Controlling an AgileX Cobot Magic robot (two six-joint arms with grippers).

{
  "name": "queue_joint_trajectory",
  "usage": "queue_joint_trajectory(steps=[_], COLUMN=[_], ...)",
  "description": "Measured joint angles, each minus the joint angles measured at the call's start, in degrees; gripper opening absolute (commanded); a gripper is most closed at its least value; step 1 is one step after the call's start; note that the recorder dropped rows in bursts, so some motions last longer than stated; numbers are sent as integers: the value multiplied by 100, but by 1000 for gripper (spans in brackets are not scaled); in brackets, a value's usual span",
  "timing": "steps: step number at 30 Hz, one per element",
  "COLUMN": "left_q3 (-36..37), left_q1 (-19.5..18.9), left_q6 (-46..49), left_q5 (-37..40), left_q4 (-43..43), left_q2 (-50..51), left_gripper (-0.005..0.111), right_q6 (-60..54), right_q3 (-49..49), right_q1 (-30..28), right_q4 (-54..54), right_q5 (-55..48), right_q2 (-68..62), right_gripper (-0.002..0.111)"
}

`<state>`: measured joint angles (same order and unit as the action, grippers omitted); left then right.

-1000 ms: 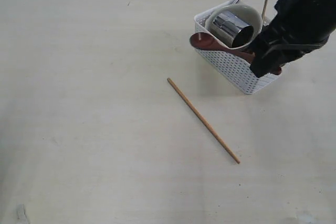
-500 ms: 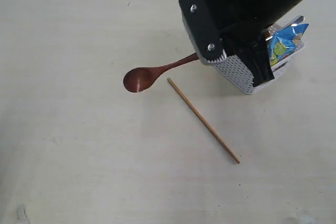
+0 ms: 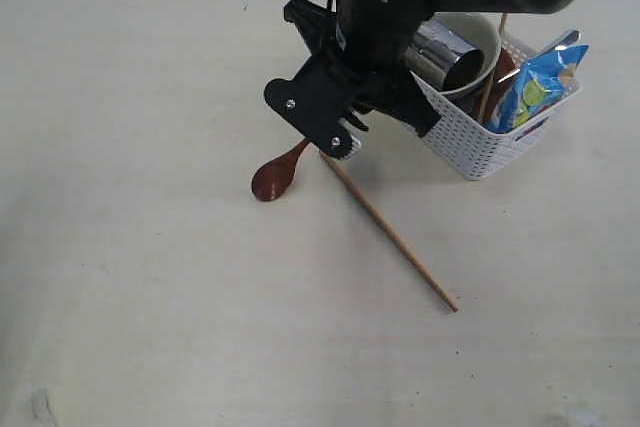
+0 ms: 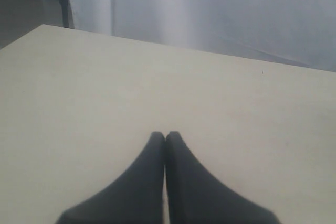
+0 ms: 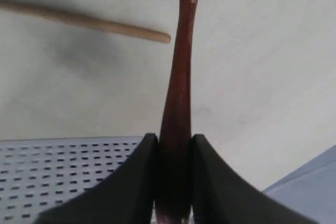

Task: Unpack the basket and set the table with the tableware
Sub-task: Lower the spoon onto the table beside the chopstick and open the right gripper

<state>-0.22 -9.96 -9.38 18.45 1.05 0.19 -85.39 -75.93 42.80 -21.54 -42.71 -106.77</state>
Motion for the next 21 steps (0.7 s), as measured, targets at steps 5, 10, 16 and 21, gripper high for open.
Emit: queue_joint_trajectory(steps=[5,10,16,21], left_q3=[0,0,0,0], left_q1=[0,0,0,0], left_q6=[0,0,0,0], left_q5=[0,0,0,0], left_q4=[0,0,0,0], left_q2=[0,0,0,0], left_gripper=[0,0,0,0], right_q6=[190,550,1012,1226], right_q3=[-348,-361,-361,-361], right_q1=[0,0,0,0], right_q4=[-666,-1384,-1992,-2547], right_q5=[-399,-774,-845,-1128], right_q2=[-268,-395,-420,-420], right_gripper=[0,0,0,0])
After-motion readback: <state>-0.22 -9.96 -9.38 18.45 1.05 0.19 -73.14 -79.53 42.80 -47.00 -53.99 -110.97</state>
